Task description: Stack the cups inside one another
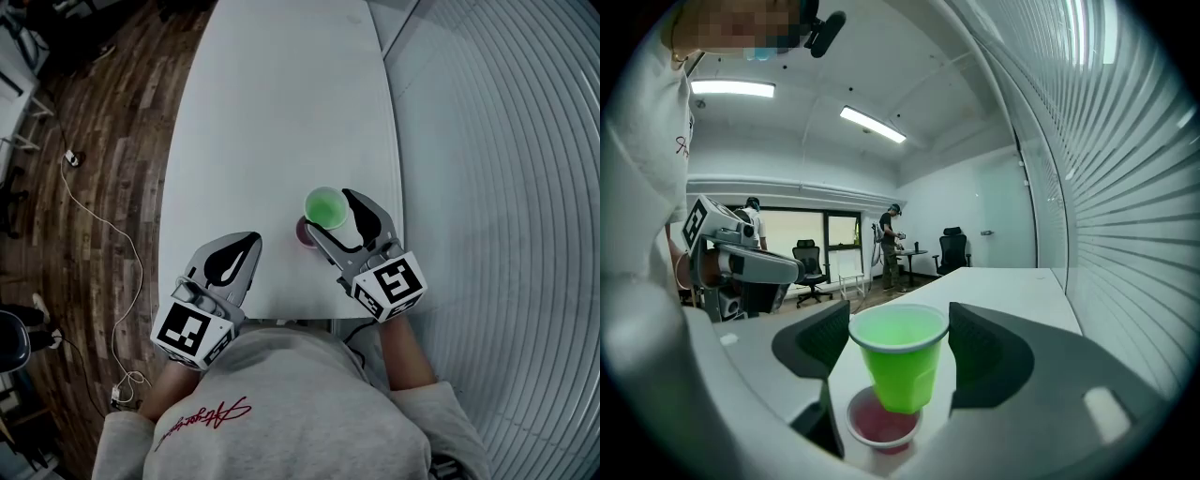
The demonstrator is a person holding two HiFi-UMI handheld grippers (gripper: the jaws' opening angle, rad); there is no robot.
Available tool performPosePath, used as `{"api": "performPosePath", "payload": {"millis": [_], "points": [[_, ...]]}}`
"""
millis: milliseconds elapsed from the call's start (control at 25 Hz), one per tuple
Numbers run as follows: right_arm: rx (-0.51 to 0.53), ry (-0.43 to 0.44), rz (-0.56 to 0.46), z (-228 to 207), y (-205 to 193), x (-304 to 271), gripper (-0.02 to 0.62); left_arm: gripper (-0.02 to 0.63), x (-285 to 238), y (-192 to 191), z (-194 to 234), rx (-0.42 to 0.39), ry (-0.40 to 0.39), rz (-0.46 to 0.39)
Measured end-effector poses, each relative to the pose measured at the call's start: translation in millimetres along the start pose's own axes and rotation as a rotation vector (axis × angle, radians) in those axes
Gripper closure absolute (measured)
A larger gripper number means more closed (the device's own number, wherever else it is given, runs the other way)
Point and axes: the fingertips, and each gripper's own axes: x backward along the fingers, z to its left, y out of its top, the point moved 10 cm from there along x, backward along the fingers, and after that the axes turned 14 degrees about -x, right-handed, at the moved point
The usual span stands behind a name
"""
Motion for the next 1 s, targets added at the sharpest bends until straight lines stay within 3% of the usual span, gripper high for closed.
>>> {"api": "performPosePath", "payload": {"millis": [1000], "points": [[-0.026, 0.054, 0.031, 9.6, -23.4, 1.5, 0.262, 0.612, 6.2, -1.5, -10.7, 0.012, 0.034, 0.008]]}}
